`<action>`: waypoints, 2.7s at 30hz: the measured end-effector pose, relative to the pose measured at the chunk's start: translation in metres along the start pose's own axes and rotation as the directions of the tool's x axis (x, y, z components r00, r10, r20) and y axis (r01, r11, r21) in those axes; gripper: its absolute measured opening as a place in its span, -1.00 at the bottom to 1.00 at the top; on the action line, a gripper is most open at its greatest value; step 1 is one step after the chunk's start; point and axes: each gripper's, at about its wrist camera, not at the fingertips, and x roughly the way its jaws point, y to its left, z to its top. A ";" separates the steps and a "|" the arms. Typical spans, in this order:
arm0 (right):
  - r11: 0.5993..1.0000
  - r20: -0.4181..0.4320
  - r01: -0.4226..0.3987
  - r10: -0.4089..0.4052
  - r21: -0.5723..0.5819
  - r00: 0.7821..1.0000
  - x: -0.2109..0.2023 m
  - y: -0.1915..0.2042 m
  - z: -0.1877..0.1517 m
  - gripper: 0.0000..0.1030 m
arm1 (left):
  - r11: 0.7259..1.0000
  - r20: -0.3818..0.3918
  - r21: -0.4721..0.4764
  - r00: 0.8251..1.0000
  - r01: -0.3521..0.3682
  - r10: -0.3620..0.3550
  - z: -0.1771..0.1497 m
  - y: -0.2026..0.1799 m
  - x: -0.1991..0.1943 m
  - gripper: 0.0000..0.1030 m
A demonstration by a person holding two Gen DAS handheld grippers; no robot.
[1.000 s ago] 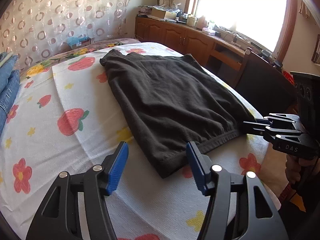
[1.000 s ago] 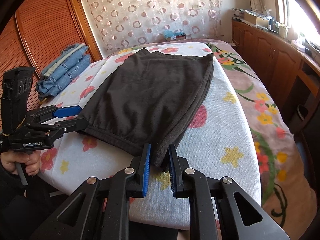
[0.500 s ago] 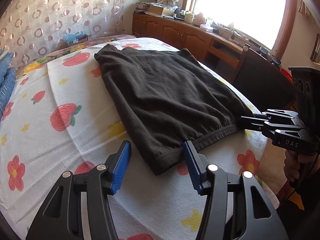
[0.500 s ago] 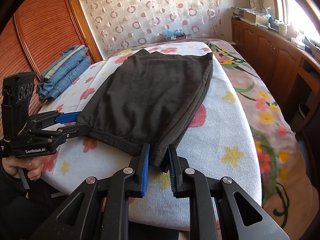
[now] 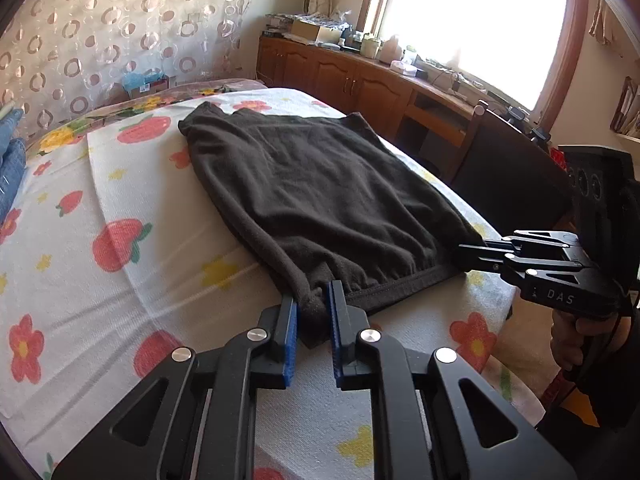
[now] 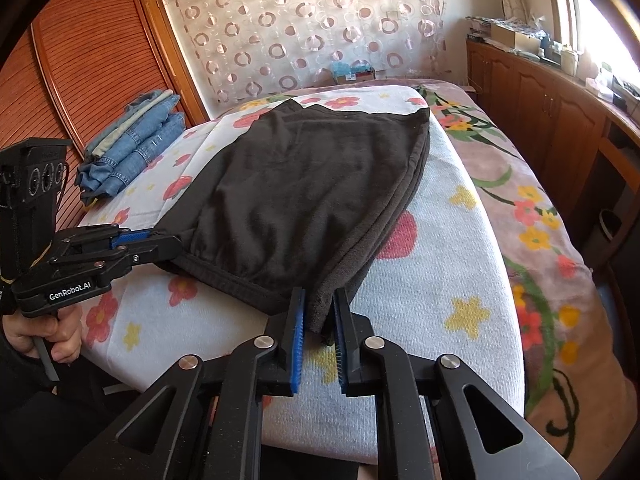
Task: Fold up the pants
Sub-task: 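Grasp the black garment's edge with both grippers and lift it, then lay the lifted edge over the garment with both grippers and open them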
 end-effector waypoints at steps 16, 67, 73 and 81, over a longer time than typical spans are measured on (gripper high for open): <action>0.983 0.268 -0.063 0.109 -0.175 0.957 -0.090 0.061 0.097 -0.80 | 0.993 0.267 0.038 0.959 -0.111 0.097 0.082 -0.001 -0.118 -0.75; 0.945 -0.038 -0.183 0.180 -0.271 0.983 0.071 0.086 0.093 -0.80 | 0.954 0.102 -0.113 0.952 -0.278 0.290 -0.004 0.084 -0.075 -0.75; 0.951 -0.043 -0.183 0.178 -0.250 0.983 0.059 0.079 0.073 -0.80 | 0.958 0.078 -0.100 0.957 -0.270 0.278 -0.015 0.073 -0.075 -0.75; 0.957 -0.035 -0.194 0.191 -0.214 0.981 0.037 0.075 0.057 -0.80 | 0.963 0.066 -0.112 0.966 -0.243 0.252 -0.031 0.057 -0.081 -0.75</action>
